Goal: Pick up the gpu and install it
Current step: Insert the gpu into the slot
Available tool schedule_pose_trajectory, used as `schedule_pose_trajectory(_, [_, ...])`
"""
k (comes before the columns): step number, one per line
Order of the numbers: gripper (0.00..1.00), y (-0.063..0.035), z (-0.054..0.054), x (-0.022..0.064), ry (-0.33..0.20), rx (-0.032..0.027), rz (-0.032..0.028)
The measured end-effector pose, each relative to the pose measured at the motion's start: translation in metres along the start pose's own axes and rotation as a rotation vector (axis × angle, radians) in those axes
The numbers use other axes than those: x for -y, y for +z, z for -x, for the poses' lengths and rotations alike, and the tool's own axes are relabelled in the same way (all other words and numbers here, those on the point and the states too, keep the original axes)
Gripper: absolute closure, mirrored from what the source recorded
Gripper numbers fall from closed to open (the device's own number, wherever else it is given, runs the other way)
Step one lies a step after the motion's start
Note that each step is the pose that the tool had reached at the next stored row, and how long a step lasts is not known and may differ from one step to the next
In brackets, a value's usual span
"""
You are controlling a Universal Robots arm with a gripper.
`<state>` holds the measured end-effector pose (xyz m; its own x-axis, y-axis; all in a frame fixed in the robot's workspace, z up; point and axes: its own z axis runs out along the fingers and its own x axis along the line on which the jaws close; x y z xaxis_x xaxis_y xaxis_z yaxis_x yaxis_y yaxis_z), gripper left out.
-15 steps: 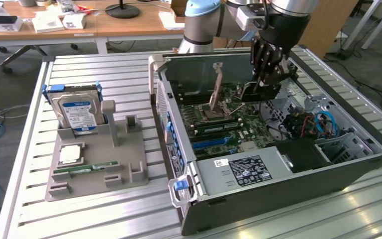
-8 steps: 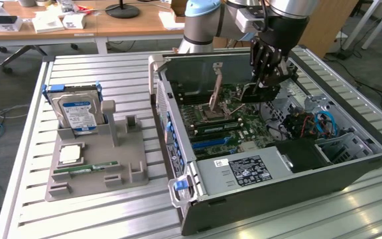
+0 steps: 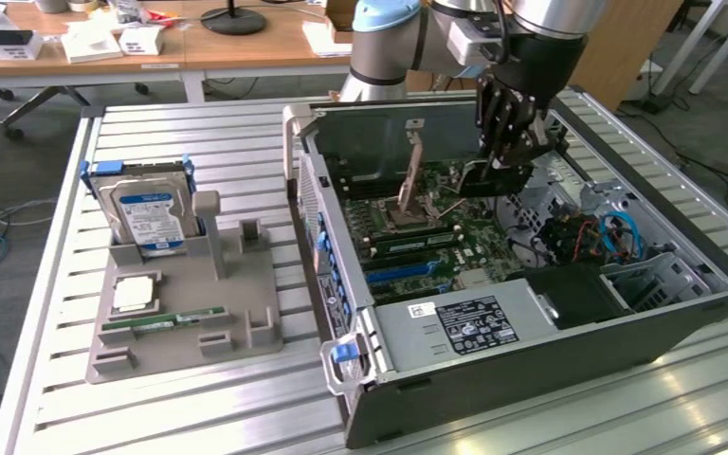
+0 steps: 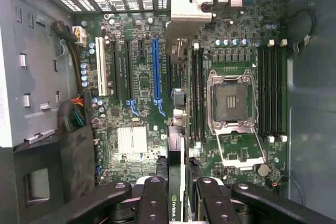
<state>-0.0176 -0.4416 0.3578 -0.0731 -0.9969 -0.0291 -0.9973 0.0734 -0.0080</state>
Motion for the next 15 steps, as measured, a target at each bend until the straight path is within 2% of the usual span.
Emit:
schedule_pose_trajectory(12, [0.74, 0.0031, -0.0001, -0.0003, 0.000, 0.0000, 0.0000])
schedule_pose_trajectory(15, [0.74, 0.0030, -0.0005, -0.0053, 0.000, 0.0001, -0.0016])
